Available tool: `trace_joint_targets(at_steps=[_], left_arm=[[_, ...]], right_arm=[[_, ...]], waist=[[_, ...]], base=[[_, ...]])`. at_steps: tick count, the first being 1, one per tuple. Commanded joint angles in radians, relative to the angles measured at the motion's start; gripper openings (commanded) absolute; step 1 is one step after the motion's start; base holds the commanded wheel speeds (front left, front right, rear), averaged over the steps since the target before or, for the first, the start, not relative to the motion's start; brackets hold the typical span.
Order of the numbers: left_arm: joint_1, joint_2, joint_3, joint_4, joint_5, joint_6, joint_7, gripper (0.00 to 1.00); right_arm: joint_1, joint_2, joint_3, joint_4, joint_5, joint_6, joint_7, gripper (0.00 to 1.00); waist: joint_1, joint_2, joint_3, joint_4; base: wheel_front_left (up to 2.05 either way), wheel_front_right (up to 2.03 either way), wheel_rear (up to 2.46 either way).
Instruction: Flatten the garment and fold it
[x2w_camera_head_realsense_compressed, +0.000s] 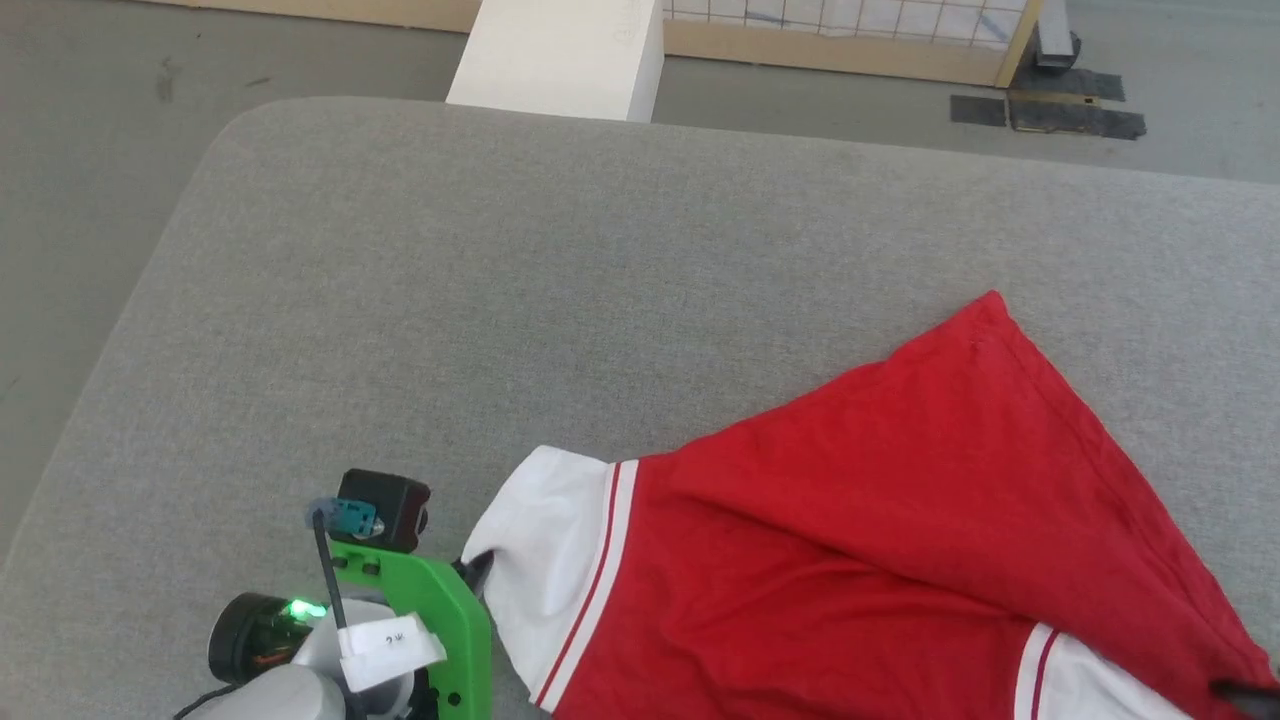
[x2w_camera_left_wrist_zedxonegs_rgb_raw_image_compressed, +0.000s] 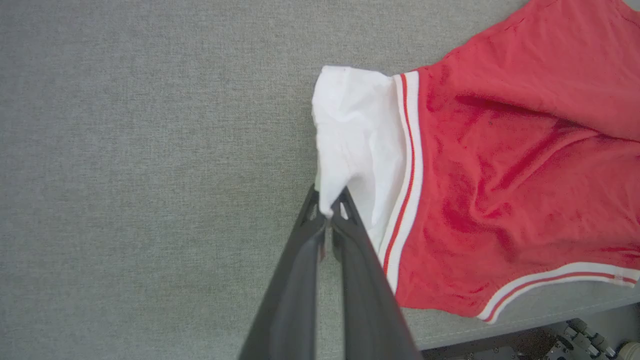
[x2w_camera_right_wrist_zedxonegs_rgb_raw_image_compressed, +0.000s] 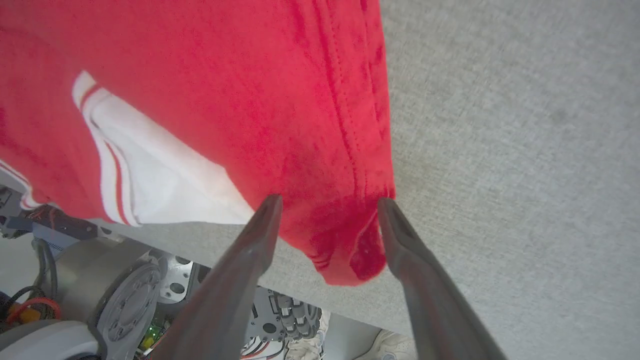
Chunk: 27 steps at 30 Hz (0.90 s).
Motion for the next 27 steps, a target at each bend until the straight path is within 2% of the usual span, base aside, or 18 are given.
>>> trace_joint_targets(at_steps=[1,6,10,18,27], left_arm=[[-0.015,0.003,0.003,-0.002,0.009,-0.001,0.000,0.00],[-0.035,-0.005,0.005,-0.015,0.019,-0.001,-0.003,0.00],[-0.058,-0.016,0.000,-0.029,0.032,-0.006,-0.006,0.00],[-0.116,-0.055,-0.009,-0.064,0.066,-0.013,-0.018,0.00],[-0.148,-0.100,-0.021,-0.047,0.082,-0.028,-0.042,0.00]], right_arm=[[-0.036,0.001,-0.014,-0.025,-0.005,-0.001,0.012,1.00],[-0.161,-0.007,-0.022,-0.111,0.010,-0.001,0.064,1.00],[-0.306,-0.001,0.022,-0.131,-0.002,-0.001,0.099,1.00],[-0.589,0.005,0.133,0.005,-0.082,-0.001,0.154,1.00],[-0.724,-0.021,0.212,0.152,-0.151,-0.001,0.169,1.00]], waist=[[0.0001,-0.0001,0.013,0.014],[0.0001,-0.0001,0.048,0.044],[0.0001,-0.0001,0.095,0.080],[0.0001,-0.0001,0.218,0.175],[0.0001,-0.0001,0.297,0.249]], base=[[0.00,0.00,0.00],[0.00,0.00,0.00],[0.00,0.00,0.00],[0.00,0.00,0.00],[0.00,0.00,0.00]])
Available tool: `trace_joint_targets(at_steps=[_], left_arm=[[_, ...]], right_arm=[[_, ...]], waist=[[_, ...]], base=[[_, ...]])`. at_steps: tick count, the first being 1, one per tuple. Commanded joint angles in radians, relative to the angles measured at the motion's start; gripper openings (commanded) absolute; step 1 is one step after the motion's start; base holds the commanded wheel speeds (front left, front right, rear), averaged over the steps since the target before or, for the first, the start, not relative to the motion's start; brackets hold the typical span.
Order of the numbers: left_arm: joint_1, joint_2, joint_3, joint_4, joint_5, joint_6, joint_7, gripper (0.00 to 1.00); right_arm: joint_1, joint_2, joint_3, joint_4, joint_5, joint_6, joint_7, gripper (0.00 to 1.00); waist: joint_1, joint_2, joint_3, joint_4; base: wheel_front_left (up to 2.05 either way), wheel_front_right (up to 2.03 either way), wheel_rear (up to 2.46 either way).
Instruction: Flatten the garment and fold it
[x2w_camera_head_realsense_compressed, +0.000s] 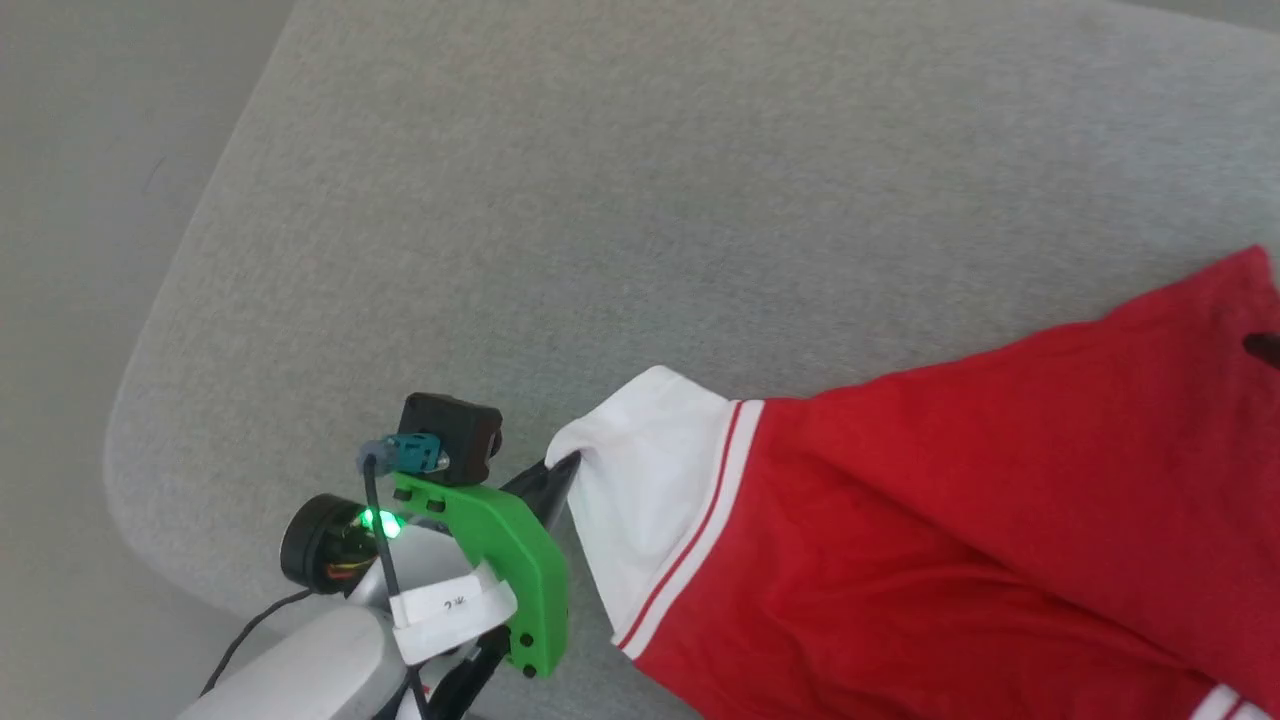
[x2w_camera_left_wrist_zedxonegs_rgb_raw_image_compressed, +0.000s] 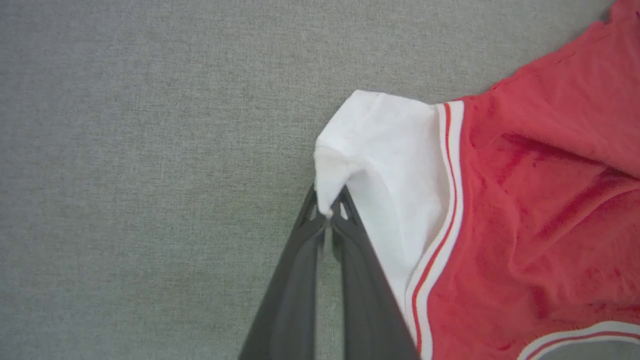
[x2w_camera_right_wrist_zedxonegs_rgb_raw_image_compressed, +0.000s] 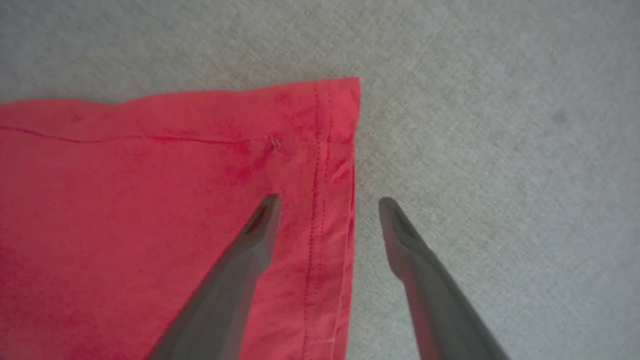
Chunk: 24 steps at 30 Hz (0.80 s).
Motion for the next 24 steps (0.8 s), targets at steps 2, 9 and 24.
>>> trace_joint_targets(at_steps=[2,9,24], left_arm=[[-0.017,-0.008,-0.002,0.012,0.018,-0.006,-0.010,0.00],[-0.021,-0.021,-0.002,0.027,0.017,-0.010,-0.023,0.00],[-0.028,-0.007,0.007,0.056,0.007,-0.012,-0.015,0.00]], right_arm=[[-0.014,-0.011,0.035,0.016,-0.009,-0.001,0.005,1.00],[0.037,-0.073,0.137,0.020,0.011,-0.001,0.014,1.00],[0.009,-0.047,0.141,0.047,0.069,-0.001,-0.131,0.00]], waist=[[0.0000,0.0000,0.056,0.057],[0.0000,0.0000,0.073,0.070],[0.0000,0.0000,-0.013,0.012]], base=[[0.00,0.00,0.00],[0.00,0.00,0.00],[0.00,0.00,0.00]])
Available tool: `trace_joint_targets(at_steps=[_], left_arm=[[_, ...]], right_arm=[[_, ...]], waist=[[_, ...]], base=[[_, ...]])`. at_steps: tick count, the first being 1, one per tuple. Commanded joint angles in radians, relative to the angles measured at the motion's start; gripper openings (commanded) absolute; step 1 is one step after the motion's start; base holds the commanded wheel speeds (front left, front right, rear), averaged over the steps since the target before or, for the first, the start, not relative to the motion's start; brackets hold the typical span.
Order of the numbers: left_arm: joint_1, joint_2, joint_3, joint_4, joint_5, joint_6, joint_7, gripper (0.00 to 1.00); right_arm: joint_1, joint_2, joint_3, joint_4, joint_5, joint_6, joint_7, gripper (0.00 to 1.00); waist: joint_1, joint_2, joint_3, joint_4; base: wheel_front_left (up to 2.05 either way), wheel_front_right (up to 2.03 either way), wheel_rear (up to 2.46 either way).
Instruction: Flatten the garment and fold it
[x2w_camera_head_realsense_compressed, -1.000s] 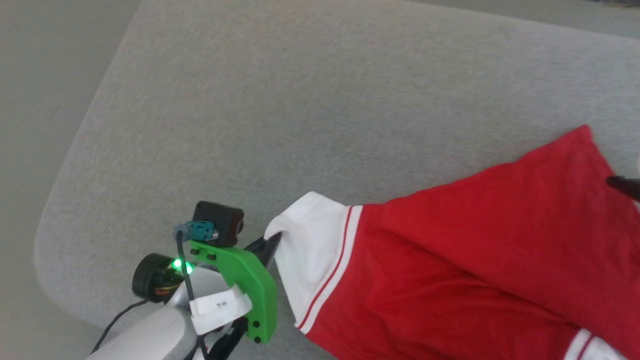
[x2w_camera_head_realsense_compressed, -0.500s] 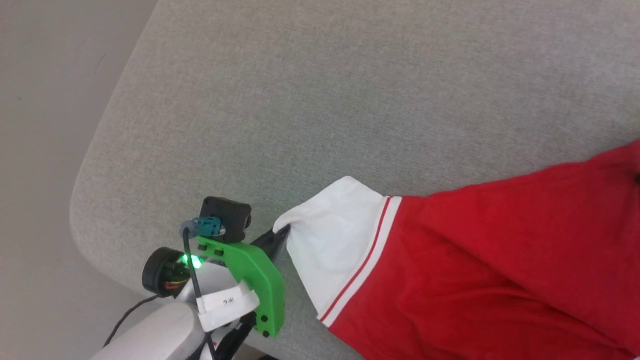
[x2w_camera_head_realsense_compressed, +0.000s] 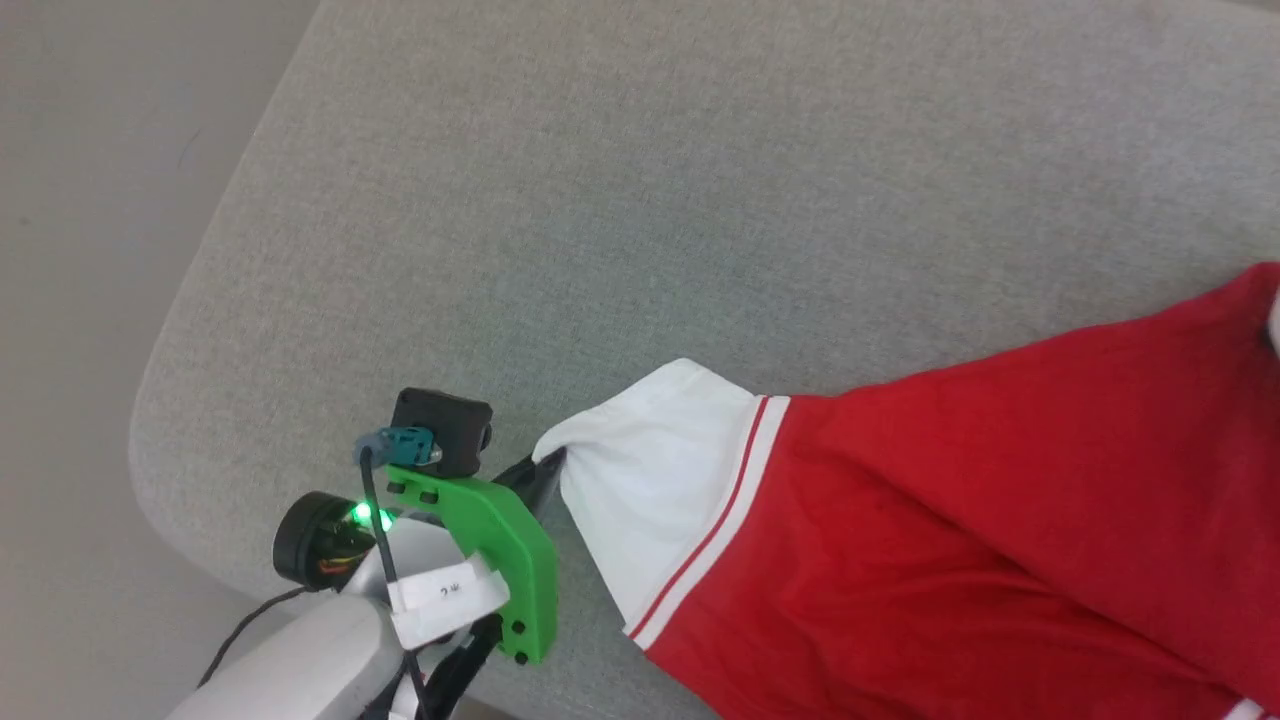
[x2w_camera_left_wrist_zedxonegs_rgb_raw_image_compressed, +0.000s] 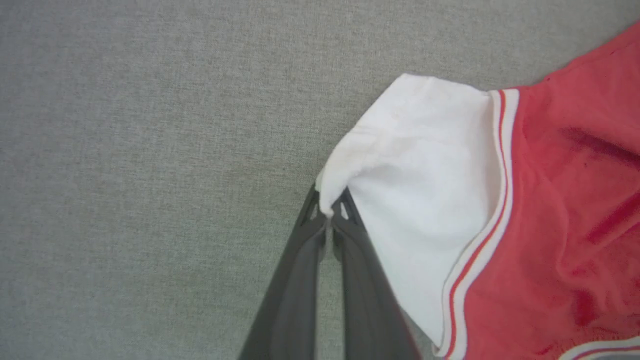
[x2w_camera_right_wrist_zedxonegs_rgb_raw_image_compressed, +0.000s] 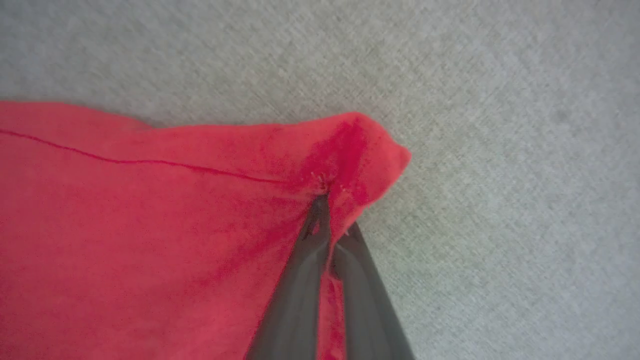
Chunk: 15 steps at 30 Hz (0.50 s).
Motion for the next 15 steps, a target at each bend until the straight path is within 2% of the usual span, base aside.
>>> trace_joint_targets(at_steps=[1,7,15], left_arm=[[-0.022,0.005,0.006,0.001,0.005,-0.003,0.004,0.00],[-0.027,0.035,0.026,0.000,-0.005,0.000,0.017,0.00],[-0.060,0.097,0.071,-0.040,-0.020,-0.006,0.041,0.00]], right_arm=[[0.006,0.018,0.025,0.011,0.020,-0.001,-0.033,0.00],[-0.033,0.012,0.043,0.013,0.101,-0.001,-0.200,0.00],[-0.024,-0.033,0.076,-0.053,0.211,-0.001,-0.365,0.00]], waist=[[-0.0001,0.0000,-0.055,-0.040],[-0.0001,0.0000,-0.158,-0.096],[-0.0001,0.0000,-0.269,-0.176]], base=[[0.00,0.00,0.00],[0.00,0.00,0.00],[0.00,0.00,0.00]])
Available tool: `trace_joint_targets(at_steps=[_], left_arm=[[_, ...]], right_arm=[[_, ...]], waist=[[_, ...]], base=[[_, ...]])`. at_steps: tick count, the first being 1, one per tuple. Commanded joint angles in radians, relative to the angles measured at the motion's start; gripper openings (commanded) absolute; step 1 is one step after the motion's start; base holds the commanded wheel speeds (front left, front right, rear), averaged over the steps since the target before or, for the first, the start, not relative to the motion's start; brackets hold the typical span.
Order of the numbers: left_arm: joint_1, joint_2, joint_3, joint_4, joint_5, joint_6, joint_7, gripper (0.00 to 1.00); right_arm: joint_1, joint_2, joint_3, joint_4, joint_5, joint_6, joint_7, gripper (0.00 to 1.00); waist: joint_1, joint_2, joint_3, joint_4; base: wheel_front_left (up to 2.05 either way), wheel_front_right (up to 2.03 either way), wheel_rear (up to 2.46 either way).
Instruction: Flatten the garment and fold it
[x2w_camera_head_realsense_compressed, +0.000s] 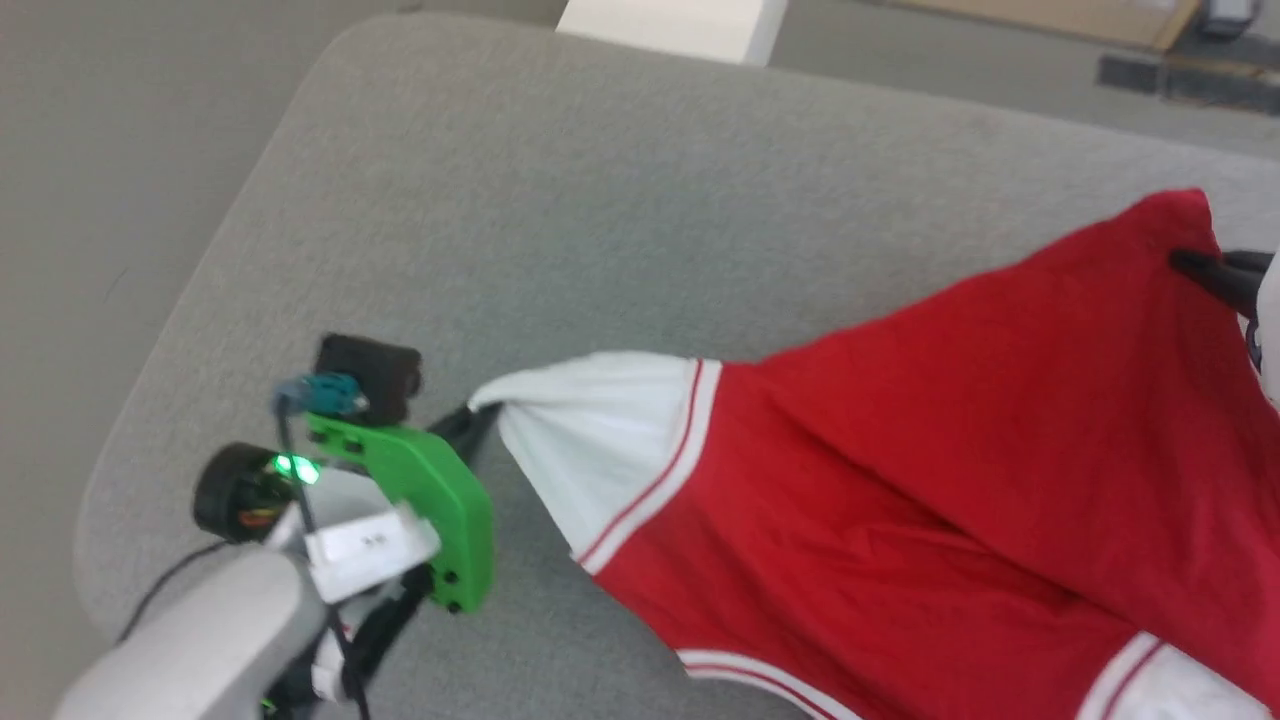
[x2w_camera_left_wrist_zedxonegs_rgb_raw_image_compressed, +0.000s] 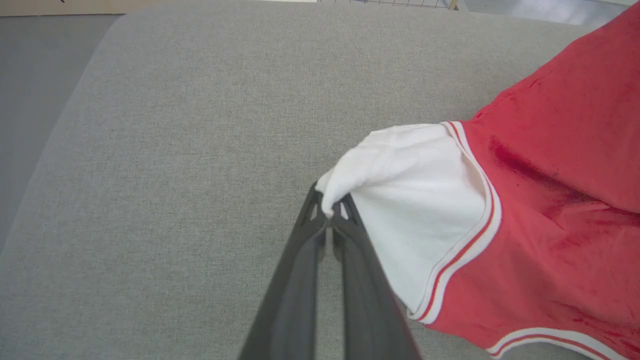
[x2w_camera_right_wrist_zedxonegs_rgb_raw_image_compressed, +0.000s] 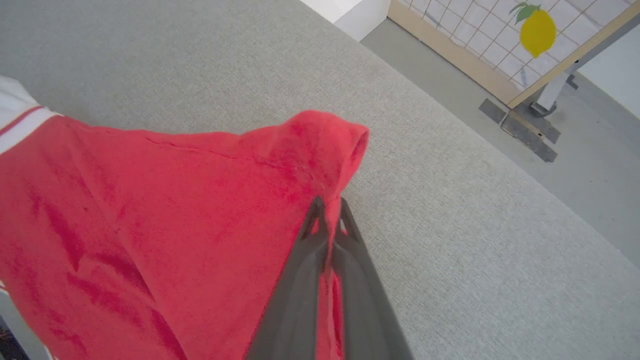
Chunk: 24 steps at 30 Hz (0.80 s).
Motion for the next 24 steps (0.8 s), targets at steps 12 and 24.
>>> trace_joint_targets(at_steps=[12,24], left_arm=[[-0.080,0.091,0.127,-0.052,-0.015,-0.013,-0.049,0.00],[-0.254,0.099,0.256,-0.067,-0.030,-0.050,-0.100,0.00]], right_arm=[[0.042,-0.028,-0.046,-0.100,0.079,-0.001,-0.161,0.00],[0.027,0.025,-0.185,-0.207,0.074,-0.001,-0.195,0.00]], waist=[[0.0000,0.0000,-0.173,-0.182],[0.0000,0.0000,-0.172,-0.261]], base=[[0.00,0.00,0.00],[0.00,0.00,0.00]])
